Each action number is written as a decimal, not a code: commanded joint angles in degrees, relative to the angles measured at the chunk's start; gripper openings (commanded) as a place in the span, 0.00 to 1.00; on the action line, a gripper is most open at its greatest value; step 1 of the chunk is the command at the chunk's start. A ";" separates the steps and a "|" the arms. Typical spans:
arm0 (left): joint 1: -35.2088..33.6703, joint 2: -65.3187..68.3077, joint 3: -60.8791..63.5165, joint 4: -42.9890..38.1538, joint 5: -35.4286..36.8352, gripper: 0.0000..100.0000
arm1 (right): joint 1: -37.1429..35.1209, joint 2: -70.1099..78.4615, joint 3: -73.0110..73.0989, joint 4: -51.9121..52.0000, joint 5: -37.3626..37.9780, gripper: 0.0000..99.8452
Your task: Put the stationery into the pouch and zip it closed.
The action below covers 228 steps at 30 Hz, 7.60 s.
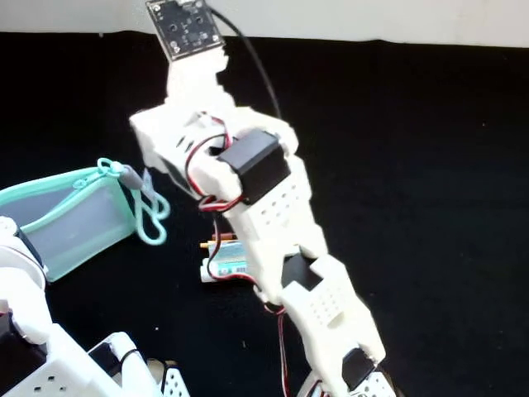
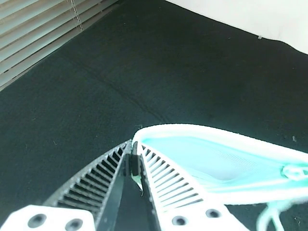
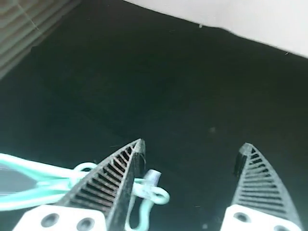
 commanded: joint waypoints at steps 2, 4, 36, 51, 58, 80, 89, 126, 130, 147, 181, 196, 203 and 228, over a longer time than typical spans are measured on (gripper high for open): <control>0.13 0.13 0.66 -0.09 -0.18 0.01 | 0.04 -3.47 8.48 0.66 -1.58 0.29; 0.13 0.13 0.57 -0.09 -0.09 0.01 | 1.98 -3.56 12.97 0.66 -1.58 0.29; 15.08 0.66 -6.99 -11.25 15.82 0.01 | 21.67 -3.74 37.05 0.66 12.75 0.29; 22.37 0.75 -6.73 -18.55 16.70 0.01 | 21.67 -3.74 42.33 0.66 13.63 0.29; 26.07 7.60 -6.90 -18.46 16.70 0.01 | 21.67 -3.74 42.33 0.66 13.54 0.29; 27.65 7.52 -0.75 -4.57 3.16 0.01 | 21.67 -3.74 42.33 0.66 13.54 0.29; 27.38 3.82 0.40 -0.35 -0.88 0.01 | 21.58 -3.74 42.24 0.66 13.54 0.29; 19.30 3.91 7.25 -15.56 5.71 0.01 | 21.23 -16.48 64.66 0.57 23.82 0.23; 19.30 3.91 10.07 -18.81 8.70 0.01 | 20.09 -26.15 79.78 0.31 33.85 0.23; 19.12 4.00 10.42 -19.34 8.62 0.01 | 5.05 -40.66 122.77 -28.88 57.49 0.23; 14.55 4.00 10.15 -16.00 8.53 0.01 | -6.20 -41.10 130.95 -44.88 49.76 0.00; 14.55 3.91 10.42 -16.00 8.62 0.01 | -2.59 -43.56 113.01 -39.96 29.01 0.01; 14.55 3.91 10.33 -16.00 8.70 0.01 | -7.16 -58.24 111.78 -37.14 26.20 0.01; 14.81 3.91 10.59 -16.00 8.79 0.01 | -10.15 -64.40 95.78 -48.04 7.74 0.01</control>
